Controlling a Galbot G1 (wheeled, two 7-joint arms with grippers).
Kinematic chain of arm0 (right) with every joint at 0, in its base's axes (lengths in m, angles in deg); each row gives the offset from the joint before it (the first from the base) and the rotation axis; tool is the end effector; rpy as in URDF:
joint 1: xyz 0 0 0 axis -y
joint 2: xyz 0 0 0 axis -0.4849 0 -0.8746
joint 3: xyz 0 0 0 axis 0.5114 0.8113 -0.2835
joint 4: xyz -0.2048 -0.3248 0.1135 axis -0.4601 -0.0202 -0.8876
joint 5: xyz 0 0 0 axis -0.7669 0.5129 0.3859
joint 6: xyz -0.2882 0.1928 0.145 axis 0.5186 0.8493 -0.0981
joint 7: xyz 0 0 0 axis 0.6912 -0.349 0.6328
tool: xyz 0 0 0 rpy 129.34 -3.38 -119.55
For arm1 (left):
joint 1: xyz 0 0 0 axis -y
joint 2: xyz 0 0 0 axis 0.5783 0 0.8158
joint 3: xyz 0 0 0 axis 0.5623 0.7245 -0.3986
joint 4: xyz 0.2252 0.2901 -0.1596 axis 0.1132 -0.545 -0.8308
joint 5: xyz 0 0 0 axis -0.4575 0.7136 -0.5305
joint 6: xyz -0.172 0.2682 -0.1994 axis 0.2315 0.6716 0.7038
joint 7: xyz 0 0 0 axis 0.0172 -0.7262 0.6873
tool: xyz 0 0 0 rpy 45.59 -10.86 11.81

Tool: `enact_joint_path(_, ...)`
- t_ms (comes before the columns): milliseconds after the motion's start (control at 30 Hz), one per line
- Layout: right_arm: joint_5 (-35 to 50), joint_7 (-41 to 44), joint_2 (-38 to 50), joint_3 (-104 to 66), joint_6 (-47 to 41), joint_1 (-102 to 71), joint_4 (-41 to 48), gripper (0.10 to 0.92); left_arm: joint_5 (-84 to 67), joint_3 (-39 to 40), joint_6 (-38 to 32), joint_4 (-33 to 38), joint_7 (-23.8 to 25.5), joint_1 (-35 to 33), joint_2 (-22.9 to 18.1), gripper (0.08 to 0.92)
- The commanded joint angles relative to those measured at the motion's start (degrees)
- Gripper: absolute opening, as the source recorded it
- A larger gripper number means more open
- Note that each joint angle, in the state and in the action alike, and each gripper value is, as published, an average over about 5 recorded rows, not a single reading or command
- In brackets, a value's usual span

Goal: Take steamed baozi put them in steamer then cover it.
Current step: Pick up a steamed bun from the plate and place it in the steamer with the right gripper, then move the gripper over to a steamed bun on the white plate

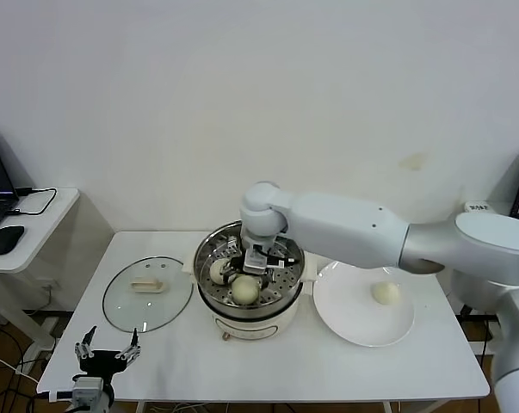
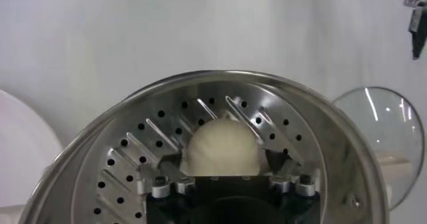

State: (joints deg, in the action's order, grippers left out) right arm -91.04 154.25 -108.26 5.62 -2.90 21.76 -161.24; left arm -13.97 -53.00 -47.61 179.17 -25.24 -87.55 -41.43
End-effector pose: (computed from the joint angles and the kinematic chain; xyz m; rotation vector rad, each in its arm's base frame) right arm 0.5698 0.1996 -0.0958 -2.0850 0.3581 -2.1776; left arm 0.1515 0.1074 -0.3595 0.2190 -2.7249 -0.4400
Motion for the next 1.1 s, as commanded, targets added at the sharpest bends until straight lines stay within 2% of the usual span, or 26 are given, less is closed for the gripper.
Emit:
enact_joint_path(33,5.3,-0.4,5.2,-2.6,-3.8,4.0,-2.5,0.822,0.0,0.1,0.1,0.0,0.2,0.0,0.2,0.823)
enact_joint_path(233,21.2,1.3,17.5,-2.9,-16.0,10.5,-7.2,0.823,-0.1,0.4,0.4,0.2,0.8,0.4,0.5,0.823)
enact_joint_path(300,26.2,2.2,21.9,-3.0,-22.0,11.6,-8.6,0.823,-0.2,0.5,0.6,0.3,1.0,0.6,0.7,0.823)
enact_joint_path(400,29.0,3.4,28.9,-4.3,-34.2,11.4,-11.2,0.823,-0.3,1.0,1.0,0.6,1.4,0.8,0.9,0.823)
enact_joint_path(500,27.5,4.5,35.7,-5.8,-42.6,9.9,-12.8,0.823,-0.3,1.5,1.1,0.7,1.5,0.7,1.1,0.823)
enact_joint_path(633,22.4,5.7,42.3,-6.9,-47.0,6.4,-12.5,0.823,0.0,2.3,1.1,0.9,1.3,0.2,1.1,0.823)
enact_joint_path(833,15.2,6.9,45.7,-14.6,-46.5,-4.9,-8.3,0.823,0.1,2.8,1.1,1.3,1.3,-0.5,1.0,0.823)
enact_joint_path(1100,1.7,4.9,44.0,-26.4,-42.3,-22.5,-1.7,0.823,0.2,2.4,1.2,1.4,1.3,-1.5,1.0,0.823)
